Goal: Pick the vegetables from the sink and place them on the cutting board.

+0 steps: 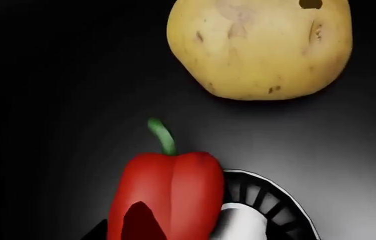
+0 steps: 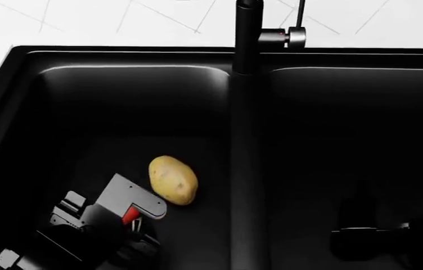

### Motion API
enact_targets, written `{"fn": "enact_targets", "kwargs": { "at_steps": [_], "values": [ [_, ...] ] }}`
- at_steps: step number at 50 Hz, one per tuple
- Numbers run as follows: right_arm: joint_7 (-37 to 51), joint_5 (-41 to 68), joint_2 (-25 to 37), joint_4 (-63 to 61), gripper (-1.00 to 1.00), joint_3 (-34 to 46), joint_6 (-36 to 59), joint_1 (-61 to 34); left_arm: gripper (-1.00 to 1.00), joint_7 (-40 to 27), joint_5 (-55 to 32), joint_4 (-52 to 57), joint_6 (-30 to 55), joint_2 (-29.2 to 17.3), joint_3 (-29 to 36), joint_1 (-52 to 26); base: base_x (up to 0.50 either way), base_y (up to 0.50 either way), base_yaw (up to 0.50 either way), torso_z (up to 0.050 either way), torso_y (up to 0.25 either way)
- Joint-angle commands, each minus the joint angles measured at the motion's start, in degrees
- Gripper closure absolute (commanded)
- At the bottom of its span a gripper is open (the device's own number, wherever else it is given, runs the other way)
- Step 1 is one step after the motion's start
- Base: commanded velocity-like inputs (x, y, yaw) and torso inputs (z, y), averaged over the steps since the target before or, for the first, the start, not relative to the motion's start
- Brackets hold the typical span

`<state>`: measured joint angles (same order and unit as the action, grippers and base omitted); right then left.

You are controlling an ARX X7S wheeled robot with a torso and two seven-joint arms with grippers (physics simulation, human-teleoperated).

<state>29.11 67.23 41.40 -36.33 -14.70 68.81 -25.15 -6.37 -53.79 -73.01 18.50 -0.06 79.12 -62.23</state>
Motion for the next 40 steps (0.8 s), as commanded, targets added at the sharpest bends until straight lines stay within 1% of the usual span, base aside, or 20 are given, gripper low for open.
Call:
{"fn": "enact_targets", "kwargs": {
  "at_steps": [1,5,8,9,14,18,19,20,21,22,24,25,27,28,31,33,35,40],
  "values": [
    [-1.32,-1.30,-0.31,0.25,-1.00,0.21,-1.42,1.17,-1.00,0.27,-0.96,-1.78,-2.40,0.05,1.02,0.99,0.00,0.00,0.00,0.000,-0.100],
    [-1.33,-1.26,-0.20,0.20,-1.00,0.05,-1.54,1.77,-1.00,0.22,-0.04,-1.56,-2.57,0.05,0.84,0.80,0.00,0.00,0.00,0.000,-0.099],
    [-1.63,-1.77,-0.16,0.67,-1.00,0.50,-1.86,1.48,-1.00,-1.72,-1.08,-1.80,-2.29,0.05,-0.35,0.46,0.00,0.00,0.00,0.000,0.000],
    [-1.89,-2.14,-0.19,0.84,-1.00,0.83,-2.08,1.44,1.00,-3.29,-0.91,-1.89,-2.92,0.05,-0.96,0.29,0.00,0.00,0.00,0.000,0.000],
    [-2.16,-2.66,-0.31,0.75,-1.00,0.78,-2.80,2.46,1.00,-3.52,-0.68,-1.80,-3.10,0.04,-1.15,-0.33,0.00,0.00,0.00,0.000,0.000],
    [-2.23,-2.19,0.04,0.70,-1.00,0.31,-2.77,2.64,1.00,-3.21,0.96,-1.79,-5.56,-0.58,-4.34,-1.13,0.00,0.00,0.00,0.000,0.000],
    [-2.18,-2.11,0.07,0.77,-1.00,0.27,-2.73,2.67,1.00,-4.10,0.36,1.65,-5.20,-2.47,-4.82,-1.27,0.00,0.00,0.00,0.000,0.000],
    [-2.13,-2.06,0.09,0.71,-1.00,0.29,-2.70,2.68,1.00,-6.79,-0.73,8.25,-3.14,-5.43,-5.30,-1.07,0.00,0.00,0.00,0.000,0.000],
    [-1.86,-1.63,0.09,0.51,-1.00,0.13,-2.49,2.63,1.00,-11.11,-2.44,16.84,-0.17,-10.63,-5.84,-0.64,0.00,0.00,0.00,0.000,0.000],
    [-1.79,-1.58,0.09,0.47,-1.00,0.17,-2.49,2.53,1.00,-13.51,-3.30,24.95,1.20,-13.23,-6.16,-0.43,0.00,0.00,0.00,0.000,0.000],
    [-1.79,-1.56,0.12,0.62,-1.00,0.58,-2.36,2.14,1.00,-18.39,-5.45,37.36,3.88,-19.44,-7.14,-0.47,0.00,0.00,0.00,0.000,0.000],
    [-1.77,-1.45,0.15,0.67,-1.00,0.65,-2.29,2.00,1.00,-19.53,-6.20,39.93,4.62,-20.82,-7.55,-0.56,0.00,0.00,0.00,0.000,0.000],
    [-1.22,-0.63,0.16,0.58,-1.00,0.72,-1.73,1.23,1.00,-22.39,-8.16,48.06,5.57,-25.06,-9.04,-1.02,0.00,0.00,0.00,0.000,0.000],
    [-1.13,-0.49,0.16,0.51,-1.00,0.76,-1.67,1.11,1.00,-23.08,-8.66,49.26,5.73,-25.56,-9.47,-1.09,0.00,0.00,0.00,0.000,0.000],
    [-0.74,0.09,0.02,0.26,-1.00,1.09,-1.30,0.80,1.00,-26.01,-10.76,57.18,7.08,-29.85,-11.13,-2.32,0.00,0.00,0.00,0.000,0.000],
    [-0.47,0.67,0.15,0.10,-1.00,0.86,-1.05,0.73,1.00,-27.38,-12.38,60.88,8.32,-31.61,-11.93,-3.00,0.00,0.00,0.00,0.000,0.000],
    [-0.21,1.27,0.37,-0.03,-1.00,0.57,-0.79,0.62,1.00,-28.26,-14.26,65.55,9.45,-34.66,-12.98,-3.84,0.00,0.00,0.00,0.000,0.000],
    [-0.18,1.86,0.59,-0.10,-1.00,0.93,-0.48,0.18,1.00,-30.17,-18.10,72.39,10.48,-39.47,-15.76,-5.30,0.00,0.00,0.00,0.000,0.000]
  ]
}}
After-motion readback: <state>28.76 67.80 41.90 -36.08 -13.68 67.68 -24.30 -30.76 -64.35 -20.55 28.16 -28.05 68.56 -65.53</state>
